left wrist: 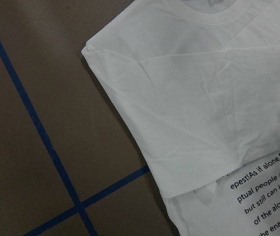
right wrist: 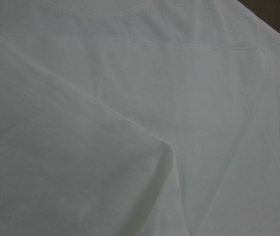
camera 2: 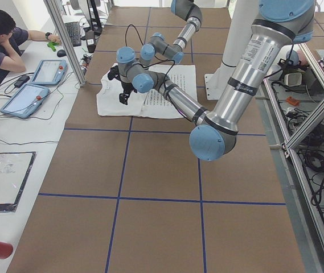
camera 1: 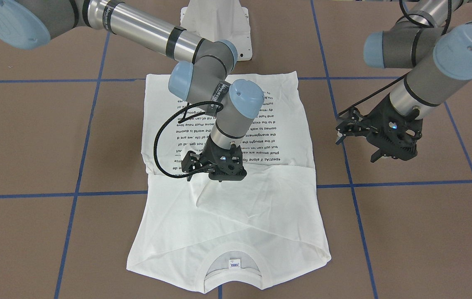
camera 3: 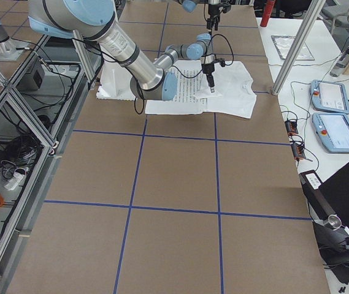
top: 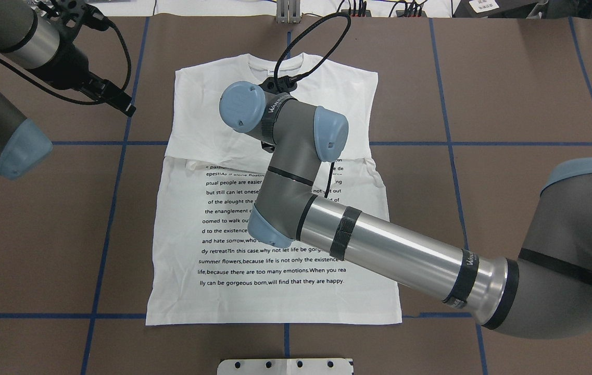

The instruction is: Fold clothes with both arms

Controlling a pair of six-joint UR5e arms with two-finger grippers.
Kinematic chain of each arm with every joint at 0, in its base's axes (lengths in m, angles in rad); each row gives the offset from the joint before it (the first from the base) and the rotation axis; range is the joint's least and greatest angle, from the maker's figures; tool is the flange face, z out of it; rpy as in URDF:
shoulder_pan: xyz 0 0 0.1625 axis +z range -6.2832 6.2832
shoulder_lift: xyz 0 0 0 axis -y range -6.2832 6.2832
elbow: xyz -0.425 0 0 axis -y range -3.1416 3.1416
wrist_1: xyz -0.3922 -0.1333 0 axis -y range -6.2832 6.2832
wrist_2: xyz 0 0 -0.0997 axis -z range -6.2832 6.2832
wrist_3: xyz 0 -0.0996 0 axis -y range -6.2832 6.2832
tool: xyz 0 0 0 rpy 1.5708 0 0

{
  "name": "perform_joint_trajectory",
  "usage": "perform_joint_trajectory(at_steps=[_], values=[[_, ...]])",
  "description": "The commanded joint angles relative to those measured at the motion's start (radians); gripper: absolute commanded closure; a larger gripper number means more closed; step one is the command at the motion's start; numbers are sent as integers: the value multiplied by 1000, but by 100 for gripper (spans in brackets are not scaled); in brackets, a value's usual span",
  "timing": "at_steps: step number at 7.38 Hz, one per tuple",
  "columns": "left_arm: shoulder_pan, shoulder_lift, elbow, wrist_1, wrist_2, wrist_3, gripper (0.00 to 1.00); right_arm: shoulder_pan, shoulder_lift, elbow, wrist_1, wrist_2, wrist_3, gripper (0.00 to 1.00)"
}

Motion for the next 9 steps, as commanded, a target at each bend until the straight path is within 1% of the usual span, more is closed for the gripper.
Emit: perform_joint_trajectory(at_steps=[1,2,3,4,5,6,7,8,9], values=[[1,0,0,-1,0,-2,0,17,-11,26,-115,-5,-141,0],[1,0,0,-1,0,-3,0,41,-33,85,-198,-5,-243,0],[1,0,0,-1,0,-5,0,69,-96,154,-224,-7,-334,0],[1,0,0,-1,0,-6,0,98,-150,188,-223,-8,-399,0],[1,-1,0,-1,0,-6,0,124,-176,192,-220,-34,-480,0],[1,-1,-2,-1,0,-6,0,151,-204,195,-197,-42,-543,0],[1,-1,-2,-1,0,-8,0,178,-215,202,-144,-28,-580,0],[1,-1,-2,-1,0,-8,0,196,-254,248,-72,69,-557,0],[1,0,-14,1,8,-24,0,222,-341,341,35,229,-466,0]])
